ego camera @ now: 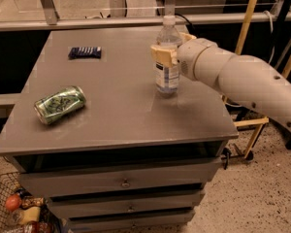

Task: Place blue plastic bottle upright

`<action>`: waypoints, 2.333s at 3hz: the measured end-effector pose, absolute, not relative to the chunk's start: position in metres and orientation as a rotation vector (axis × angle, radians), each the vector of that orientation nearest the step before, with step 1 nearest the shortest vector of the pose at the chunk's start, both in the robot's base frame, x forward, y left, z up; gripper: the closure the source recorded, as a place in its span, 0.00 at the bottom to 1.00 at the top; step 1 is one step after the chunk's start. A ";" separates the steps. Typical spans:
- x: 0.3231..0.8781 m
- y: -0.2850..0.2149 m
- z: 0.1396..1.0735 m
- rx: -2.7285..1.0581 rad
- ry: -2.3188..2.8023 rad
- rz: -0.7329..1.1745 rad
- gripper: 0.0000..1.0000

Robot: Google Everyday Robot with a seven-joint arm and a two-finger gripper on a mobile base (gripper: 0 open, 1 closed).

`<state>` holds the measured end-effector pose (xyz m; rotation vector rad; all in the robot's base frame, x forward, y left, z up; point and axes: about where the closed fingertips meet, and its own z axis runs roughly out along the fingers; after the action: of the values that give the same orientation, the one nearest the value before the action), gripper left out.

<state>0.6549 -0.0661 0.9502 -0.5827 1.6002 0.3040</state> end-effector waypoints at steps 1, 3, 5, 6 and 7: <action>0.653 -0.060 0.953 -0.587 1.514 0.256 1.00; 0.652 -0.059 0.940 -0.570 1.472 0.238 1.00; 0.653 -0.064 0.934 -0.535 1.481 0.256 0.83; 0.653 -0.064 0.935 -0.535 1.481 0.256 0.60; 0.653 -0.064 0.935 -0.535 1.481 0.256 0.36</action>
Offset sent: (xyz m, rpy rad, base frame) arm -0.0051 0.0077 -0.0109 -0.0284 -0.1850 -0.0349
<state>0.6528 -0.0637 0.9347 -0.5347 1.4810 0.2557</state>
